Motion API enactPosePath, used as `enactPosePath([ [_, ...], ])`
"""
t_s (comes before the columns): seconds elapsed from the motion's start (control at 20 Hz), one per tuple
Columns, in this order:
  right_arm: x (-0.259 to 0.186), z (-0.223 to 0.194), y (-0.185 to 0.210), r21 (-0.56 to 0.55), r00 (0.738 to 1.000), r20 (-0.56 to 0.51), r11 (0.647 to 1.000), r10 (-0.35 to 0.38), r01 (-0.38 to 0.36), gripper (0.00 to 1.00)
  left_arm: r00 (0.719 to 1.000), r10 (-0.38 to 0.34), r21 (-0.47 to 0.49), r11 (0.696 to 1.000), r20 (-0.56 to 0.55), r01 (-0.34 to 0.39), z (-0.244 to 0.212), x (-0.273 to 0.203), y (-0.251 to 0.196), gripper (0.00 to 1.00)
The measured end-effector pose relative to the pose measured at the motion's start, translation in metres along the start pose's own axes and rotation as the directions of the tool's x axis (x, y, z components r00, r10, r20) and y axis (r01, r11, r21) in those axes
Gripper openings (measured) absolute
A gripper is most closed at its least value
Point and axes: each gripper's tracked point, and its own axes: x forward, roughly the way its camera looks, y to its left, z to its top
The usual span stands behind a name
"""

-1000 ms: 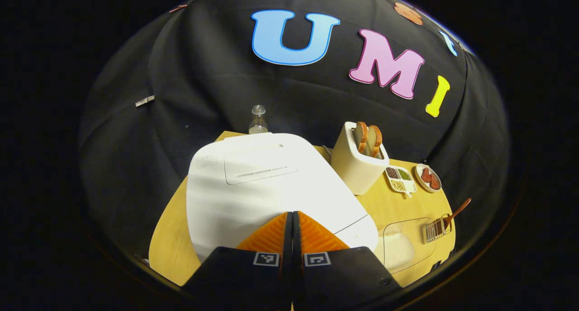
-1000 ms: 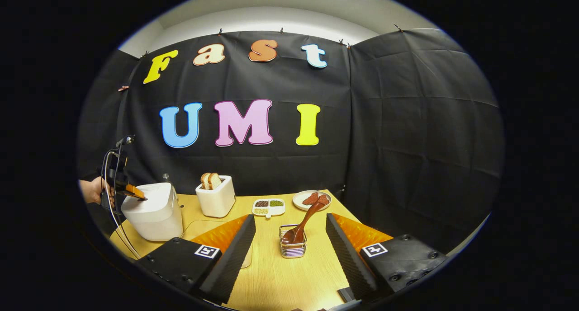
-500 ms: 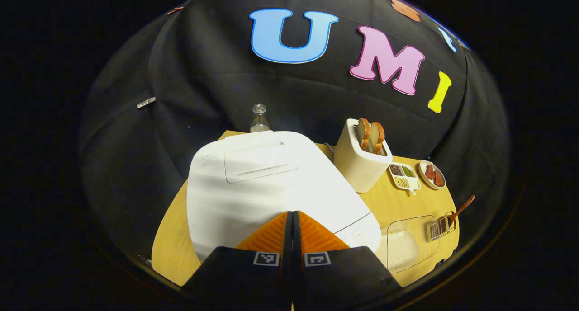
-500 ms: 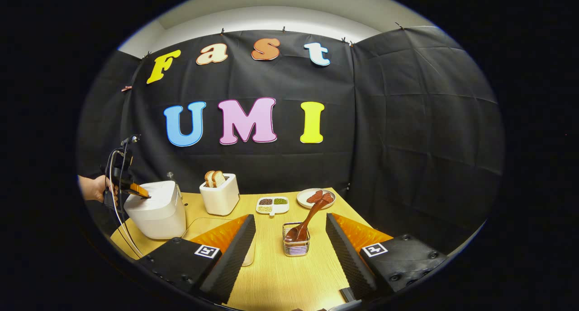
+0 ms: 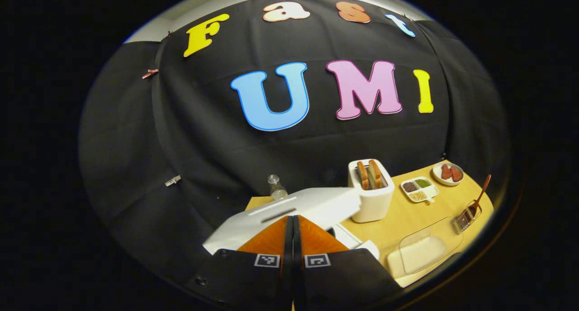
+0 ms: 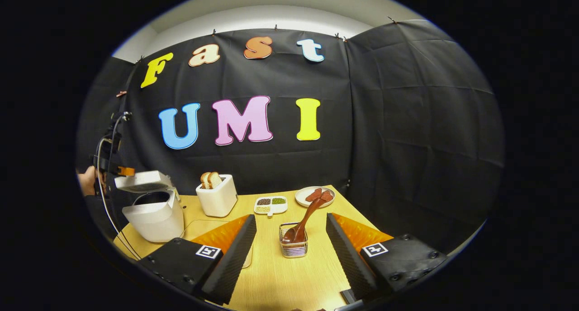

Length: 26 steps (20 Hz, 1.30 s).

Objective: Close the left gripper, press the button to open the rice cooker; take a wooden spoon from the chopstick holder with the right hand, scoop a spoonful of rice and pour it into the rice cooker, then put the wooden spoon back into the chopstick holder.

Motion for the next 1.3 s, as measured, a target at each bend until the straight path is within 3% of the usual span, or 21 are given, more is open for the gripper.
enactPosePath([
  [0.3, 0.035, -0.006, -0.004, 0.015, 0.998, -0.035, 0.999, 0.05, -0.049, 0.97, 0.999, -0.036, -0.203, 0.978, 0.028, 0.041, -0.021, -0.069, -0.042, 0.09],
  [0.45, 0.061, -0.012, -0.009, 0.02, 0.995, -0.072, 0.997, 0.071, -0.07, 0.97, 1.0, -0.017, -0.259, 0.966, 0.023, 0.022, -0.043, -0.101, -0.053, 0.11],
  [0.55, 0.079, -0.012, -0.013, 0.04, 0.993, -0.085, 0.996, 0.085, -0.081, 0.97, 1.0, -0.009, -0.284, 0.959, 0.022, 0.015, -0.055, -0.12, -0.063, 0.24],
  [0.65, 0.1, -0.018, -0.018, 0.051, 0.99, -0.106, 0.995, 0.092, -0.087, 0.97, 1.0, 0.003, -0.296, 0.955, 0.014, 0.002, -0.069, -0.137, -0.072, 0.46],
  [0.7, 0.112, -0.022, -0.02, 0.051, 0.988, -0.119, 0.995, 0.093, -0.088, 0.97, 1.0, 0.012, -0.299, 0.954, 0.009, -0.008, -0.075, -0.144, -0.076, 0.7],
  [0.8, 0.134, -0.032, -0.032, 0.066, 0.986, -0.143, 0.995, 0.085, -0.076, 0.98, 1.0, 0.029, -0.302, 0.953, -0.012, -0.031, -0.088, -0.16, -0.087, 0.97],
  [1.05, 0.177, -0.077, -0.052, 0.146, 0.973, -0.224, 0.989, 0.062, -0.029, 0.99, 0.99, 0.078, -0.291, 0.951, -0.114, -0.108, -0.127, -0.182, -0.114, 0.96],
  [1.3, 0.207, -0.113, -0.059, 0.182, 0.957, -0.284, 0.983, 0.063, -0.011, 0.99, 0.983, 0.064, -0.287, 0.951, -0.17, -0.112, -0.148, -0.195, -0.145, 0.96],
])
